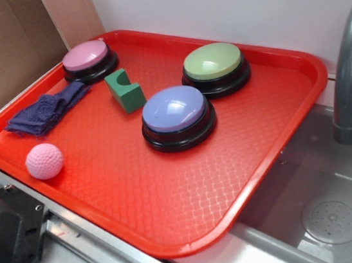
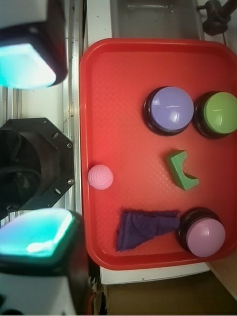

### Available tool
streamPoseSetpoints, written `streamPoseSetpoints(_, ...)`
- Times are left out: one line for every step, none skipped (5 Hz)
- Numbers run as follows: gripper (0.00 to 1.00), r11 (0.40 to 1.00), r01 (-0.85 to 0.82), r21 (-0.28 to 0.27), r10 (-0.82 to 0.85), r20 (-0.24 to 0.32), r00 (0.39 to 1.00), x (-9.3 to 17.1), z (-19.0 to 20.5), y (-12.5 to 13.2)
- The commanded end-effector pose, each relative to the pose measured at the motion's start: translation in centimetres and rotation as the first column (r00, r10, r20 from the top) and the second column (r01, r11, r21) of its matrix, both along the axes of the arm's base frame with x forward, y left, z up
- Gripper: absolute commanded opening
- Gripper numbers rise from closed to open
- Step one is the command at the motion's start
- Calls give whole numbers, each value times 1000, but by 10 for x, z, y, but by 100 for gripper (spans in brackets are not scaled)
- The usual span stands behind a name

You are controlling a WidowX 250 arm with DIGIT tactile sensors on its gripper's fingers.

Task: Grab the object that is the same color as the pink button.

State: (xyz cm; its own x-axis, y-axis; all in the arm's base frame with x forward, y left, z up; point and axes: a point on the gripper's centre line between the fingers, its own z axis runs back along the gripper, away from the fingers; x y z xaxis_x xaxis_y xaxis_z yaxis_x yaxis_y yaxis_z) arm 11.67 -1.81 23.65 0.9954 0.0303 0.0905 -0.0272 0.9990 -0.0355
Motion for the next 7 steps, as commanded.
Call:
streamPoseSetpoints(100,1000,0,0,0,0,1000,0,0,0)
streamPoseSetpoints(100,999,-6,34,5,23,1000,12,-26,14)
streamPoseSetpoints(100,998,57,4,-57,-17,998,15,-61,27)
streamPoseSetpoints(100,997,-21,70,27,-86,996,10,-100,34)
streamPoseSetpoints(100,998,16,56,-10,-111,994,10,-135,36)
streamPoseSetpoints(100,998,-1,63,10,-146,989,11,-163,44)
streamPoseSetpoints(100,997,-23,76,36,-169,985,12,-186,47)
